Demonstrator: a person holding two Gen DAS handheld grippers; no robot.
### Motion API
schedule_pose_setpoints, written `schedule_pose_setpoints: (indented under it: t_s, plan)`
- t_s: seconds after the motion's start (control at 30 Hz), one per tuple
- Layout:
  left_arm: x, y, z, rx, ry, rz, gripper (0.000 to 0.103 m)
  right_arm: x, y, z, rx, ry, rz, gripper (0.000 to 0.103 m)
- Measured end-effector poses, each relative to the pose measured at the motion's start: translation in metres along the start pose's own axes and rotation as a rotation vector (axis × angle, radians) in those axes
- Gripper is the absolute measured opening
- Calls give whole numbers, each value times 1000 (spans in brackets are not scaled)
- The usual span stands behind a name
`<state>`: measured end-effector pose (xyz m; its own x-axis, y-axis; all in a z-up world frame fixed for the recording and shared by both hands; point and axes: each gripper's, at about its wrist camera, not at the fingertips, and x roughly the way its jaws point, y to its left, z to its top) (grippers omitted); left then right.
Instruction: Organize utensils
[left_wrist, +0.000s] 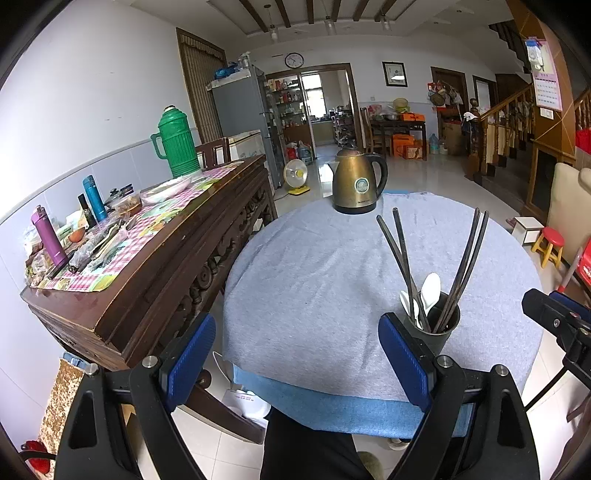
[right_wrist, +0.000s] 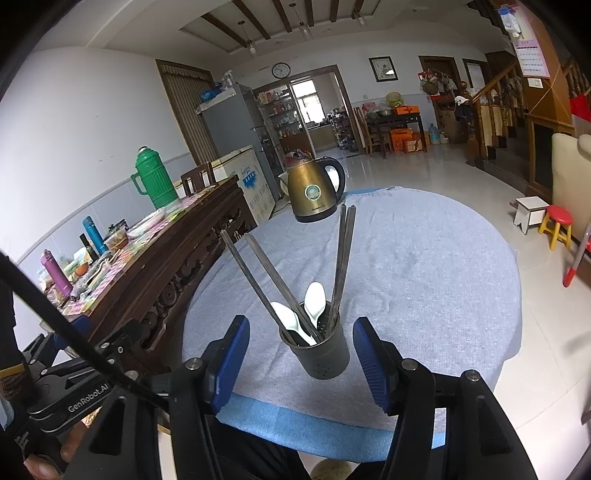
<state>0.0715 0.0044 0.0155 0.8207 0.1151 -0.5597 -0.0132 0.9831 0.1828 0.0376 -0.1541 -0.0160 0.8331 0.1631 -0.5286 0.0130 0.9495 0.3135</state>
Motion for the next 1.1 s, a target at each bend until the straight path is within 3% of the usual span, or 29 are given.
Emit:
schedule_pose_setpoints:
  t_s: [1.1]
  plan:
    - [11,13,-7,-25,30,-6,90,9,1,-6,-12,18,-1,62]
